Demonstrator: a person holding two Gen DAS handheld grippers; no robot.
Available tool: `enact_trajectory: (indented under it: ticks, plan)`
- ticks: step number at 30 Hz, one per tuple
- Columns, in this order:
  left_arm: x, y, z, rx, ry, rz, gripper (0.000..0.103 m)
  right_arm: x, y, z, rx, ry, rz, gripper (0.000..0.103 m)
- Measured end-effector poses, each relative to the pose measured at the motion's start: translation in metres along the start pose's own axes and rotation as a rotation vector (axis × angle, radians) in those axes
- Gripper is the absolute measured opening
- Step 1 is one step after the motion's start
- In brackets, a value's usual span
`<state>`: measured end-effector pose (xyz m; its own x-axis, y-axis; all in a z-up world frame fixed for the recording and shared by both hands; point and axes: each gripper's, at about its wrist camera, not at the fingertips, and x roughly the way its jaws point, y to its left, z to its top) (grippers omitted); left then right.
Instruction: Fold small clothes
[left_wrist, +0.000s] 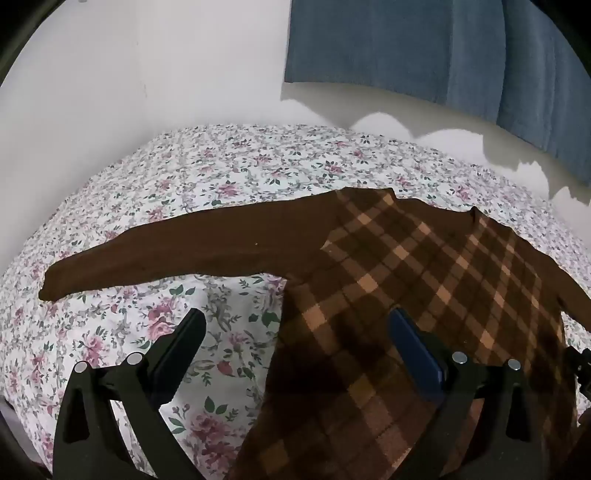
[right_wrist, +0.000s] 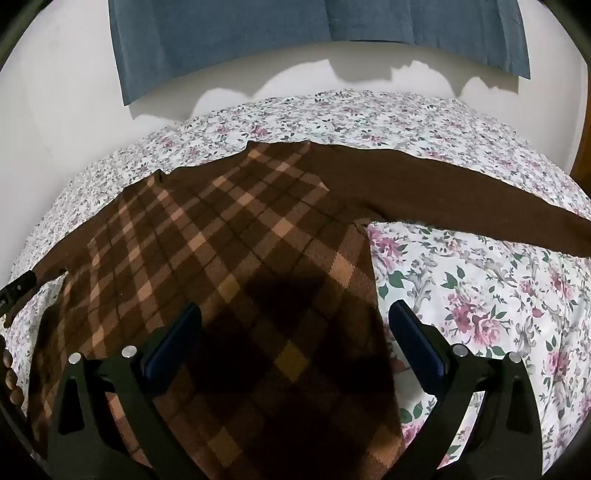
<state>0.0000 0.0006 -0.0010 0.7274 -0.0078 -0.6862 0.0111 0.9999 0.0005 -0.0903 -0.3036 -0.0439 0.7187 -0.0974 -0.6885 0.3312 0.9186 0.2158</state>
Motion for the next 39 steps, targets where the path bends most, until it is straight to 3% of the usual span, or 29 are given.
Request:
enact_trajectory:
  ticks: [39]
  plan:
    - [-0.017, -0.006, 0.004, 0.013, -0.026, 0.017, 0.098, 0.004, -0.003, -0.002, 0.022, 0.024, 0.003, 0.101]
